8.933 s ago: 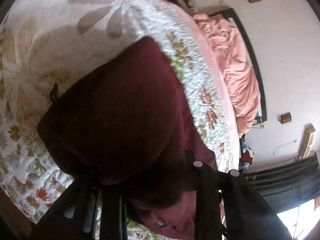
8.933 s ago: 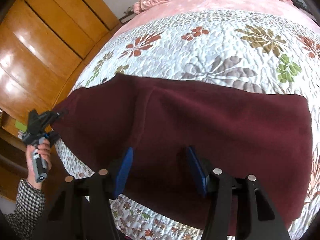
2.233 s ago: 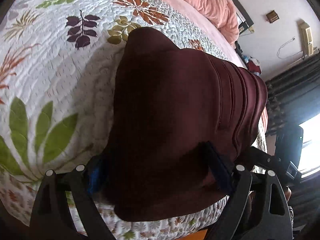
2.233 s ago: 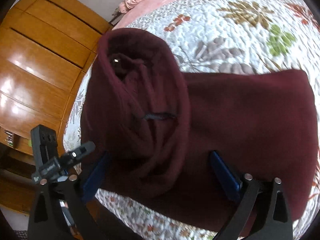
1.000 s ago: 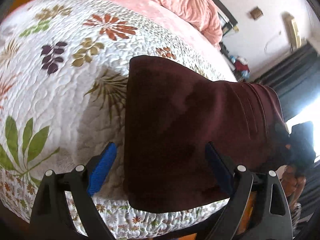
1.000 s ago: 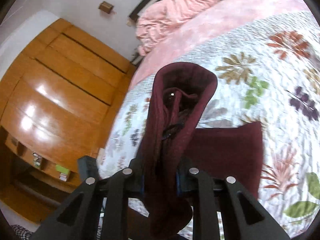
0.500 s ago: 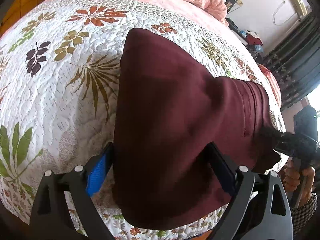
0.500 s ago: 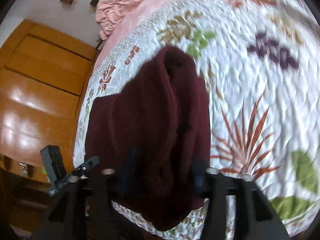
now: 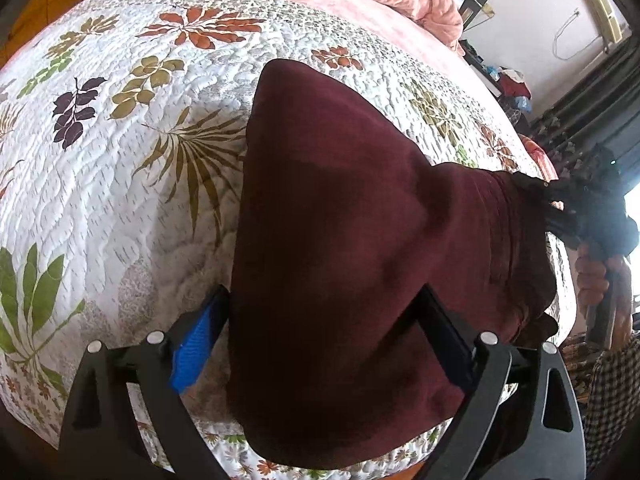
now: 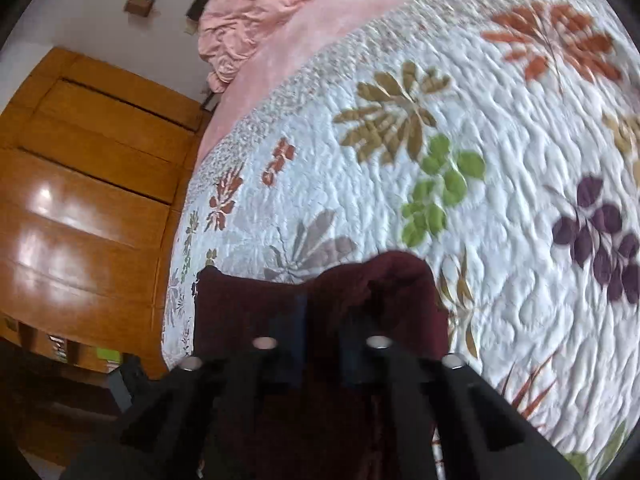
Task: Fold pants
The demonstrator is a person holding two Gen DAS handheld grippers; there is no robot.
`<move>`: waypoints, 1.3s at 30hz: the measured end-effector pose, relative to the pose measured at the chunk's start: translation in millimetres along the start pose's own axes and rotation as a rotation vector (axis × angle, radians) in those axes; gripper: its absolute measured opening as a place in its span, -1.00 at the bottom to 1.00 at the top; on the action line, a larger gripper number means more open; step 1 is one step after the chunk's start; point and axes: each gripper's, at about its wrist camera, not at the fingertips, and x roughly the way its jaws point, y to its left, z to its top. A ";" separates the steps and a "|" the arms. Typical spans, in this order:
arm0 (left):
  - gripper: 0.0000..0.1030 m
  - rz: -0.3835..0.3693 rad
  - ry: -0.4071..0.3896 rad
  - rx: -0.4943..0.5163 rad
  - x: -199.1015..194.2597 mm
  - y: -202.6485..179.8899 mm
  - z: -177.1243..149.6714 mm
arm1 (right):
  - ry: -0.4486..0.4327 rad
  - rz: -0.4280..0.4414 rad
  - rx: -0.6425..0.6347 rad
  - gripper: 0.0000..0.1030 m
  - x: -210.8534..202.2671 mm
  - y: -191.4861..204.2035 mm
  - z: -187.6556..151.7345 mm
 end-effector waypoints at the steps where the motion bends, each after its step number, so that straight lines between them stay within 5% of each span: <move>1: 0.84 0.000 0.000 -0.002 1.0 0.0 0.1 | -0.024 0.003 -0.005 -0.84 -5.3 1.8 0.1; 6: 0.87 0.003 0.012 0.001 9.3 -3.8 1.6 | 0.013 -0.096 0.101 -0.84 15.8 -29.6 -3.7; 8: 0.87 0.009 0.012 0.005 9.9 -4.6 1.3 | 0.005 -0.068 0.113 -0.80 20.3 -36.5 -9.9; 10: 0.87 0.008 0.015 0.008 8.4 -4.6 1.2 | -0.013 -0.054 0.108 -0.48 11.4 -34.7 -12.9; 14: 0.85 -0.032 0.035 -0.016 -0.6 -2.1 1.2 | -0.046 -0.020 0.063 -0.25 -20.5 -23.8 -30.1; 21: 0.85 -0.078 0.063 -0.081 -4.4 13.6 -9.1 | 0.003 -0.037 0.075 0.46 -53.1 -26.6 -96.8; 27: 0.85 -0.099 0.068 -0.116 4.3 14.8 -12.1 | 0.055 0.085 0.181 0.45 -35.8 -37.8 -124.4; 29: 0.85 -0.098 0.068 -0.105 4.8 10.9 -12.8 | 0.027 0.039 0.161 0.12 -35.3 -35.1 -123.0; 30: 0.85 -0.096 0.068 -0.099 4.5 8.9 -13.2 | 0.024 0.039 0.160 -0.29 -35.6 -34.7 -122.1; 31: 0.85 -0.093 0.067 -0.097 4.1 7.9 -13.5 | 0.034 0.073 0.184 -0.37 -34.1 -35.8 -121.2; 36: 0.85 -0.092 0.062 -0.103 1.0 4.9 -12.6 | 0.025 0.120 0.166 -0.51 -50.3 -20.3 -122.9; 39: 0.85 -0.095 0.065 -0.095 1.9 4.5 -12.0 | 0.049 0.013 0.153 -0.52 -43.5 -31.4 -126.8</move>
